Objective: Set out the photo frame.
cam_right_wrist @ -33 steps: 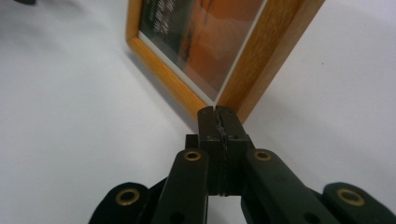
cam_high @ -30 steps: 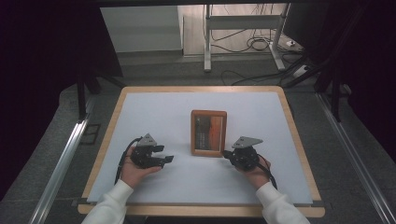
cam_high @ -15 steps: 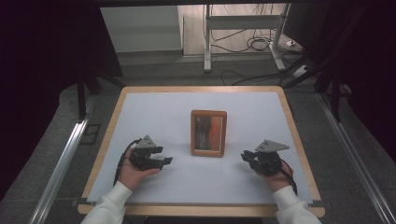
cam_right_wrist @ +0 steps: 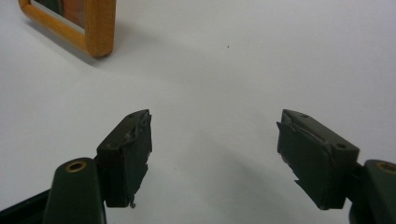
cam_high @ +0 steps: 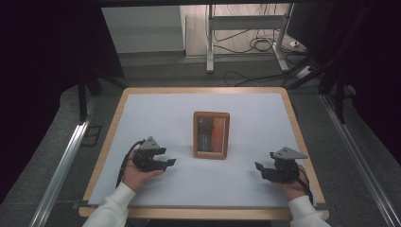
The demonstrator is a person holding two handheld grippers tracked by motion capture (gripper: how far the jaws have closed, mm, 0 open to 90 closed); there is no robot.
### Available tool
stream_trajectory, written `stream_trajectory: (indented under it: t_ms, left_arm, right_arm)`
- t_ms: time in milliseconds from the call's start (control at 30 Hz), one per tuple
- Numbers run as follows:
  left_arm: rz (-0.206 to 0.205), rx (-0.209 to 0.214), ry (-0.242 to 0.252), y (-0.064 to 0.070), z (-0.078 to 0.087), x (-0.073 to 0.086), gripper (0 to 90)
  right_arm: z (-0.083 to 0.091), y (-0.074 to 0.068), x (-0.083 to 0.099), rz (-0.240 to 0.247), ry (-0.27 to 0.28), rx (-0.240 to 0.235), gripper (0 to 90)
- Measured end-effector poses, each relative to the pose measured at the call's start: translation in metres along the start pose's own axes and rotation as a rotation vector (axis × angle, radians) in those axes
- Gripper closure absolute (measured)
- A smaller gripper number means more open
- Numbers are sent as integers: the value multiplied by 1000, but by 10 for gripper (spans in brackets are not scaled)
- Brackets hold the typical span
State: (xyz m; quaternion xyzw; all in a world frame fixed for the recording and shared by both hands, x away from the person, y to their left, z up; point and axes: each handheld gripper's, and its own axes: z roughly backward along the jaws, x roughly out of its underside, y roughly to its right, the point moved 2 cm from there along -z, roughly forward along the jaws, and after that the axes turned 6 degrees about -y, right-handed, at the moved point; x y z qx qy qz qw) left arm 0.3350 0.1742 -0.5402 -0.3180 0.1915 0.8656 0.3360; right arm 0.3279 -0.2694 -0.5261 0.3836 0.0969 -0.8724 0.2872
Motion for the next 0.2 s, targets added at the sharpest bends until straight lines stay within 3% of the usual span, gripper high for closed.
stream_trajectory:
  t_ms: [200]
  left_arm:
    - [14, 7, 8, -1, -3, -3, 346]
  right_arm:
    - [2, -3, 1, -9, 10, -9, 238]
